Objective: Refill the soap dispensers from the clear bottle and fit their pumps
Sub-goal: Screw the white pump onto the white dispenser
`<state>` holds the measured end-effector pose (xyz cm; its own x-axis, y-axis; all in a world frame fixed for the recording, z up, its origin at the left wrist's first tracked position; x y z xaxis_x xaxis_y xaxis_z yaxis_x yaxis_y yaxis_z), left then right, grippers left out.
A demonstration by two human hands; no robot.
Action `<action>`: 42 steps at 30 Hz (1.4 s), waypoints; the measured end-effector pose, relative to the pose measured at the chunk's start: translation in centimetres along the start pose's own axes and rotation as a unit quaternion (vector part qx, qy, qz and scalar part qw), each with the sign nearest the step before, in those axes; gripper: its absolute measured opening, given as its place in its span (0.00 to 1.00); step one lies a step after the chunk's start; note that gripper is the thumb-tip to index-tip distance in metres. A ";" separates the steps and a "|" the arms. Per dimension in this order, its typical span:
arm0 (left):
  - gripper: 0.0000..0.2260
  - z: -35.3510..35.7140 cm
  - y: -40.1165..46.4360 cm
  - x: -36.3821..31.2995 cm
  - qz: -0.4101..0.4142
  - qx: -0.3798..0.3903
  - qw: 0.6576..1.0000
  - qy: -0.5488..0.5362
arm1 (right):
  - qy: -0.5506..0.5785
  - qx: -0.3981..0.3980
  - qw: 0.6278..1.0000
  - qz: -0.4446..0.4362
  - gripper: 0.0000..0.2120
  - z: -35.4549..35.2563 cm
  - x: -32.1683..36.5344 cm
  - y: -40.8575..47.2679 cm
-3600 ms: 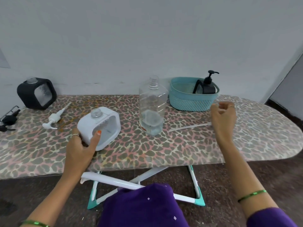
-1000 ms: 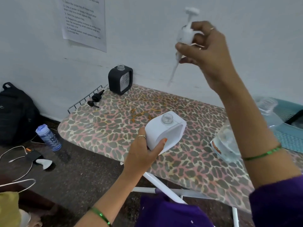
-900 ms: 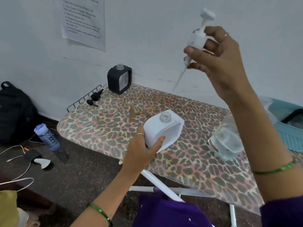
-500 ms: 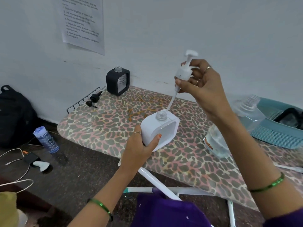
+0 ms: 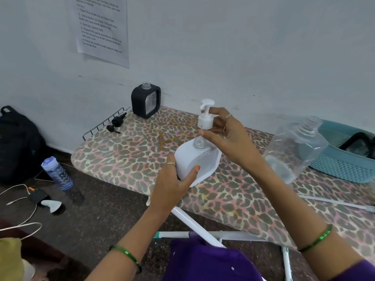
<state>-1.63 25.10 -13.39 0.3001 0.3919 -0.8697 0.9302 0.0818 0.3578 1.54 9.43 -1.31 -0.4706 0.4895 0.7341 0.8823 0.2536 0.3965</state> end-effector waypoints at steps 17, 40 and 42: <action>0.32 0.0 0.1 0.1 0.008 -0.001 1.000 0.000 | 0.001 -0.024 1.000 0.003 0.16 0.5 0.3 -0.5; 0.26 0.0 0.0 0.0 0.004 0.004 1.000 0.001 | 0.009 0.052 0.997 0.048 0.09 0.9 -0.6 -1.5; 0.26 0.0 0.1 -0.1 0.009 0.004 1.000 0.012 | -0.001 0.021 0.998 0.061 0.07 1.1 -0.9 -1.3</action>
<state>-1.60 25.04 -13.28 0.3111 0.4147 -0.8551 0.9264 0.0684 0.3702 0.79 9.55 -3.11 -0.3595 0.5214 0.7739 0.9327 0.2268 0.2804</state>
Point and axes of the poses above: each hand's wrist, its own y-axis towards the middle knuckle, its own z-axis out of the palm, x = y × z, the point moved 3 cm from there along y, towards the middle knuckle, and after that the axes turned 7 degrees about -y, right-handed, at the moved point
